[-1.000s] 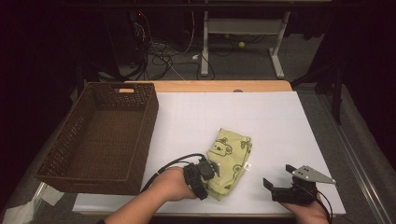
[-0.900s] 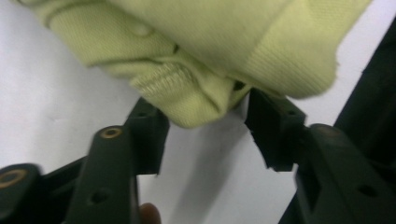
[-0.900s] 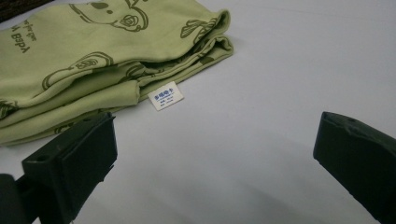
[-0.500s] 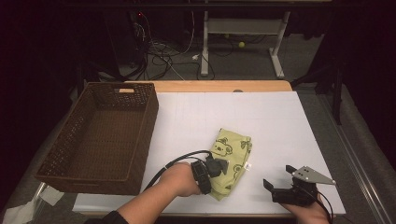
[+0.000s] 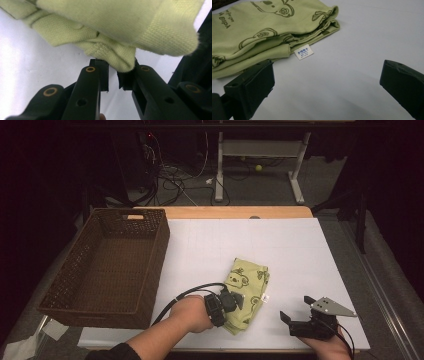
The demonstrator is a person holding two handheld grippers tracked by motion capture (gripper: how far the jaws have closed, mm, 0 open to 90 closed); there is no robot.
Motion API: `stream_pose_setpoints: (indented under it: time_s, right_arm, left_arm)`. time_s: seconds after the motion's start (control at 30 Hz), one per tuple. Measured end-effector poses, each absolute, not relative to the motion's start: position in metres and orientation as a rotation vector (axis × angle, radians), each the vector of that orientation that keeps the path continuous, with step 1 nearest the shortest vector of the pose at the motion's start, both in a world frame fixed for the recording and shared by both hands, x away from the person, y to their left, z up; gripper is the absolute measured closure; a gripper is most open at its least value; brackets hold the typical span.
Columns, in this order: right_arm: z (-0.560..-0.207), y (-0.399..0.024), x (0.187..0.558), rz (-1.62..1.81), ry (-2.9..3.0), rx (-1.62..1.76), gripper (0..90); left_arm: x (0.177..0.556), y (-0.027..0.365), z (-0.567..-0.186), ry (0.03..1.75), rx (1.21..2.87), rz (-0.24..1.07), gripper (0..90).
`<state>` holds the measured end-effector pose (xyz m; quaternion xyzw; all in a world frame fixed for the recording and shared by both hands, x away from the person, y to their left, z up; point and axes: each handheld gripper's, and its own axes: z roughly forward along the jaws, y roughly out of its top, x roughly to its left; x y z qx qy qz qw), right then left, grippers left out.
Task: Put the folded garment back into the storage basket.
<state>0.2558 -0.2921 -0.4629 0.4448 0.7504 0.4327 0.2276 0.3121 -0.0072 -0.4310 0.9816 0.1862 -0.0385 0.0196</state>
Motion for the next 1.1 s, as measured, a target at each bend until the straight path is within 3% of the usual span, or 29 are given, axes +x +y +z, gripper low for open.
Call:
stream_pose_setpoints:
  time_s: [0.67, 0.93, 1.1]
  right_arm:
    - [-0.461, -0.273, 0.269, 1.231, 2.057, 1.197, 0.1]
    - [-0.458, -0.257, 0.296, 1.218, 2.063, 1.196, 0.1]
    - [-0.459, -0.243, 0.323, 1.199, 2.089, 1.19, 0.1]
  left_arm:
    - [0.305, 0.005, -0.431, 0.65, 2.992, -0.225, 78.7]
    - [0.314, 0.011, -0.434, 0.616, 2.949, -0.322, 78.5]
    - [0.313, 0.009, -0.435, 0.626, 2.952, -0.31, 78.4]
